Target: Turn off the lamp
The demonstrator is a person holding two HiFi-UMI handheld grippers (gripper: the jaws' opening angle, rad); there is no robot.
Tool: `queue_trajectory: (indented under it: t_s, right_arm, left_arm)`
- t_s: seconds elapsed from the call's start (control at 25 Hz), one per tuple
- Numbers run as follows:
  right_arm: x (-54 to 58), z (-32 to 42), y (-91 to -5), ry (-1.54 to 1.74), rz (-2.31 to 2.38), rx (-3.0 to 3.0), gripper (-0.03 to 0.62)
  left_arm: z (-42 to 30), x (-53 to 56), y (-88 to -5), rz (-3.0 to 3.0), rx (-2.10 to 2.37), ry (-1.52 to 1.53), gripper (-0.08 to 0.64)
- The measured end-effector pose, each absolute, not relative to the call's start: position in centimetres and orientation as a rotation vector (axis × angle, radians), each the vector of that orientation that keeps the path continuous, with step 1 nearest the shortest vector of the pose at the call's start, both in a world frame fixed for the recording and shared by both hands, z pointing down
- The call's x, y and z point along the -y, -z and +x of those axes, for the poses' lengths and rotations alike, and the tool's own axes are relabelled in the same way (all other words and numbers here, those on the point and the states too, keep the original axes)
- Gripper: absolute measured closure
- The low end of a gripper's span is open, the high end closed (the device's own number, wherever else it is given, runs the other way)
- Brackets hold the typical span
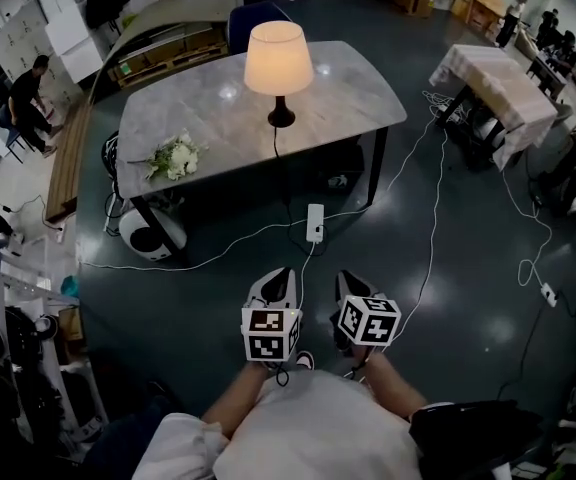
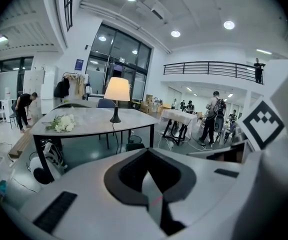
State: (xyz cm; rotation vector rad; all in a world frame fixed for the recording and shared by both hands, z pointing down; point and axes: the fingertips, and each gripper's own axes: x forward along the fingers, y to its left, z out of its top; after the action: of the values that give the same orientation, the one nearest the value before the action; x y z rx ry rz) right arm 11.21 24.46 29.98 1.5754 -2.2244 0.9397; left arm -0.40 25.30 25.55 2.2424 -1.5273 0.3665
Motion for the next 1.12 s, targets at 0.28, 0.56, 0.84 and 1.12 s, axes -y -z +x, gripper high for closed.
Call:
queue_trajectory:
  t_s: [0.28,0.56,0.84,1.12]
  right_arm:
    - [-21.7,11.4,-30.7,-0.948,1.596,2.195,0.594]
    - [-17.8,10.7,-30.6,-0.899,1.577,2.184,0.594]
    - [-13.0,8.4,-29.8,-0.877,1.545,2.192,0.594]
    - [-9.4,6.4,-29.7,-0.861,1.516,2.183,0.594]
  left_arm:
    - [-0.7,-21.9,-26.4,2.242,1.520,-0.380,0.551]
    - [-1.1,-16.9,-26.1,2.244,1.515,-0.338,0.551]
    - [-2.6,-12.7,-25.5,2.242,1.509,-0.332,0.551]
    - [-4.6,-8.9,-26.2,2.198,1.514,-0.316,0.551]
